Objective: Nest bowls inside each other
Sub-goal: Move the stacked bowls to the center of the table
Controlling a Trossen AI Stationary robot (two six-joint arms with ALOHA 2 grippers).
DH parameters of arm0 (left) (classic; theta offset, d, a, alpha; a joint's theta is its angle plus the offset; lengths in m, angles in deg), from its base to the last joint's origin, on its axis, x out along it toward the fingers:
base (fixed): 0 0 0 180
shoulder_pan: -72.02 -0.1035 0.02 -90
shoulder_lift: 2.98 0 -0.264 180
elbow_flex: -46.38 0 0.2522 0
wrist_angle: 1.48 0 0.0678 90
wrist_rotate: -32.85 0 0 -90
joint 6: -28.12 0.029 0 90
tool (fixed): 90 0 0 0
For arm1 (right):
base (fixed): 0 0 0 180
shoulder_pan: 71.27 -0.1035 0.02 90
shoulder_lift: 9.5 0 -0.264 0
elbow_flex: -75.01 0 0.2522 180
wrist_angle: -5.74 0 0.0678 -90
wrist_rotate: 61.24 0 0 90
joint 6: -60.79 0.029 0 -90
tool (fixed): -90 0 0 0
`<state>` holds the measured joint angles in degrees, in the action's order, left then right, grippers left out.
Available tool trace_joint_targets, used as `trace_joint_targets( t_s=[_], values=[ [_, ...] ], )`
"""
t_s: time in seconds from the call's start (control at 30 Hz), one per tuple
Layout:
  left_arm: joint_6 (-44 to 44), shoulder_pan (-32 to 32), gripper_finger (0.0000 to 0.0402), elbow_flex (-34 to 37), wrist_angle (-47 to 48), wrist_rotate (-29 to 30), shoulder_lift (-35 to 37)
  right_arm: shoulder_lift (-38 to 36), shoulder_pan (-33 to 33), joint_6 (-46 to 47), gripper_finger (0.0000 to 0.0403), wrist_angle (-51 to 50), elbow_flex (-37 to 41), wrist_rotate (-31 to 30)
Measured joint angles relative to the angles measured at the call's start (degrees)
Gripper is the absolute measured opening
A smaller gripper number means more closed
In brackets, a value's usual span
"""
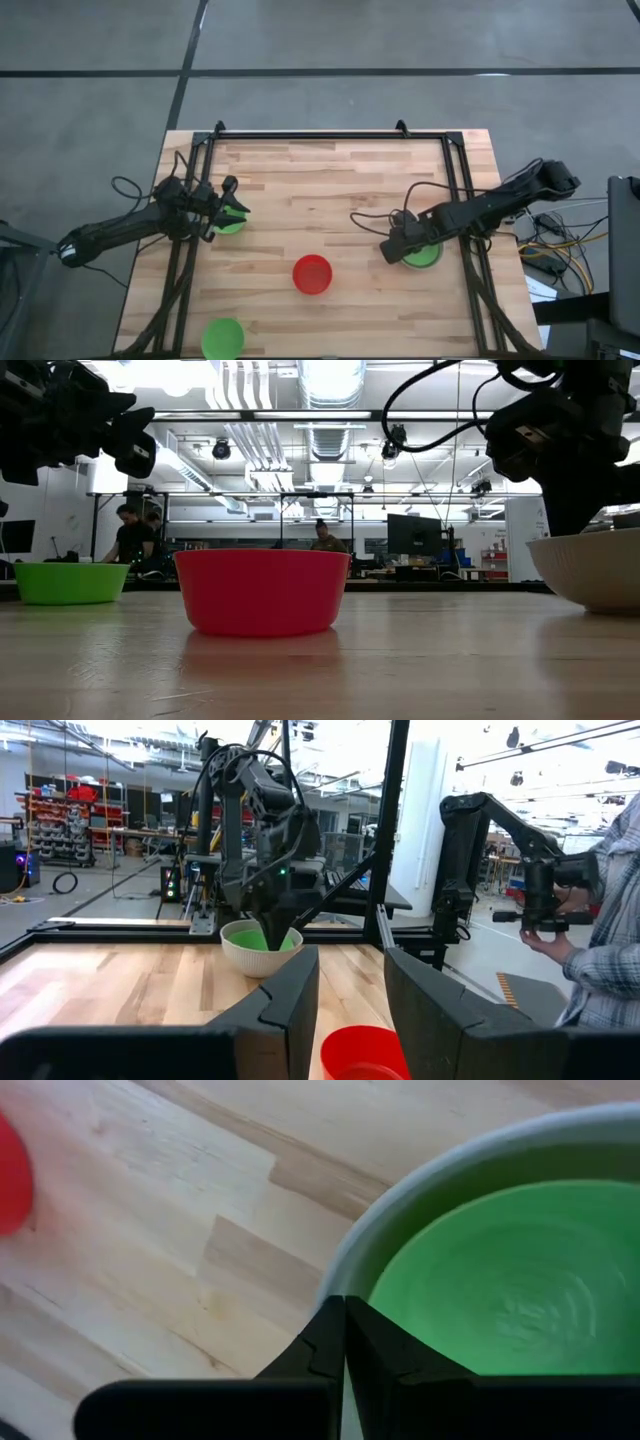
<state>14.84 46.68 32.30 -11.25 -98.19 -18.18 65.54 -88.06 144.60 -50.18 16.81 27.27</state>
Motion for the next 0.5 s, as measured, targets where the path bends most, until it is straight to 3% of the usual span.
trace_joint_targets(
  t_s=[0.5],
  values=[
    [0.0,0.0,0.0122,0.0,0.0,0.0,0.0,5.4,0.4,-0.7,0.0009,8.8,-0.4,0.4]
  ],
)
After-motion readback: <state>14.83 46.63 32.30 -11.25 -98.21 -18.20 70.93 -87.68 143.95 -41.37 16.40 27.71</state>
